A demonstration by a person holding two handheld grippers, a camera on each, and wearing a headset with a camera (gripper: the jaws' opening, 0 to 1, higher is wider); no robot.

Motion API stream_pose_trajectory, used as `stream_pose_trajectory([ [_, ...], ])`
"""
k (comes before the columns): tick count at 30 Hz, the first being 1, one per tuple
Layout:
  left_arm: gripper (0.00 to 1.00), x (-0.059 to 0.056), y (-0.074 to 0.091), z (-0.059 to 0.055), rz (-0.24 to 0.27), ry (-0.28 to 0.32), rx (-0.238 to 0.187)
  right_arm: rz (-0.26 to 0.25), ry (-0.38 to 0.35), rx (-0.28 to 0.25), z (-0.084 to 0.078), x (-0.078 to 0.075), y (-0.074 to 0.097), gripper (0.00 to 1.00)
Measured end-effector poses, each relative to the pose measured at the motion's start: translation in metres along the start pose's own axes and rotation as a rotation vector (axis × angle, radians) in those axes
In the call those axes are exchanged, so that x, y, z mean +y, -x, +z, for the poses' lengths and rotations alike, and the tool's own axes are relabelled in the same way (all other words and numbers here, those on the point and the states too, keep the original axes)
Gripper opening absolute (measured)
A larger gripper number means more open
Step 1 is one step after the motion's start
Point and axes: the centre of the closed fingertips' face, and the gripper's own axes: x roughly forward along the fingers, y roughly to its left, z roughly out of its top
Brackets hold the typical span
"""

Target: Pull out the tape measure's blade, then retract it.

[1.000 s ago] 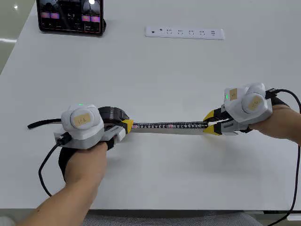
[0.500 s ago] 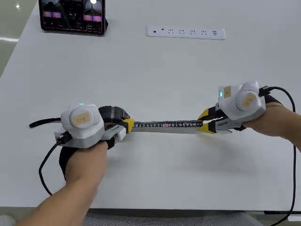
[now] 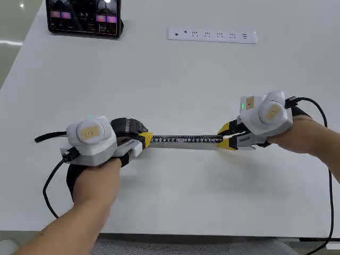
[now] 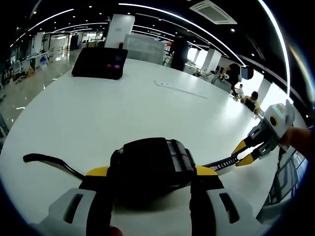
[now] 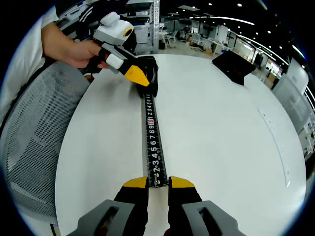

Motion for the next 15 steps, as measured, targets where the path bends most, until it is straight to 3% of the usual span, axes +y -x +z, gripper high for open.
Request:
stream_pose_trajectory([
  [15, 0.59, 0.000, 0.001, 0.000, -0.008, 0.009, -0.003, 0.016, -0.005, -0.027, 0.016, 0.003, -0.013, 0.11],
])
